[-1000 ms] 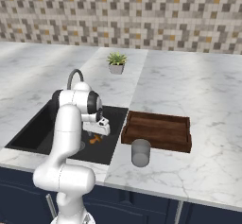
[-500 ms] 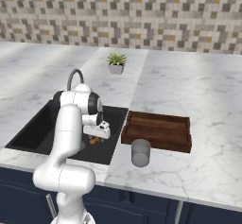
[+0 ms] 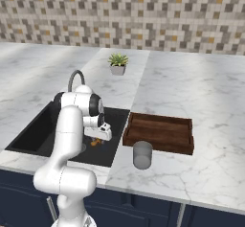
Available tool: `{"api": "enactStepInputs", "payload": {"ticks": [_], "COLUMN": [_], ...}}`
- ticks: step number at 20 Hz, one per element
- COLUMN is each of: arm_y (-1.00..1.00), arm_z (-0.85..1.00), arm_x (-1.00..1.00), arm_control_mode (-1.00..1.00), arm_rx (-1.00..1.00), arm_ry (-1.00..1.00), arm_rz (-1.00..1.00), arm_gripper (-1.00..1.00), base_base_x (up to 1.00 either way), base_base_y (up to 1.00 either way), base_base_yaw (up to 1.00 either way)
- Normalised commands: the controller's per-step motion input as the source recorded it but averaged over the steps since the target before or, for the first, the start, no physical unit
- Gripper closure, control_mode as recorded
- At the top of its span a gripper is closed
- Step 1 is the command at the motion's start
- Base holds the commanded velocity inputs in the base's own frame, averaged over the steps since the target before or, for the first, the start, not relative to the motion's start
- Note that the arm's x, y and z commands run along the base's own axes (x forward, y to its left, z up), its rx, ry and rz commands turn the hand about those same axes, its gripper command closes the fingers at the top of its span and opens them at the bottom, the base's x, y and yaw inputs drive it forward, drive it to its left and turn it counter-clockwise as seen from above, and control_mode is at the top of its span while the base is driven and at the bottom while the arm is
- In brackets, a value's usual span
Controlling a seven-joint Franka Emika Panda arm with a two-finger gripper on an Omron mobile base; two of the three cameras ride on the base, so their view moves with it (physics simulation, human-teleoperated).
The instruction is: Pick up all produce items and place them in the sink. Turn on the sink faucet to wash them. Then turn the sink off and put them in the tray.
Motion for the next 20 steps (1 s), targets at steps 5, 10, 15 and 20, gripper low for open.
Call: {"api": "enactStepInputs", "payload": {"ticks": [5, 10, 15, 20], "arm_y": [-0.06, -0.11, -0.11, -0.14], "arm_z": [0.13, 0.87, 0.94, 0.82], "arm_x": [-0.19, -0.32, -0.33, -0.44], "arm_control_mode": [-1.0, -1.0, -1.0, -1.0], "arm_rx": [0.0, 0.0, 0.0, 0.0], "arm_ry": [0.01, -0.01, -0.01, 0.0], "arm_rz": [0.0, 0.0, 0.0, 0.0], "arm_gripper": [1.0, 1.0, 1.0, 1.0], "base_base_x": [0.0, 0.0, 0.0, 0.0], "base_base_y": [0.0, 0.0, 0.0, 0.0], "base_base_yaw": [0.0, 0.0, 0.0, 0.0]}}
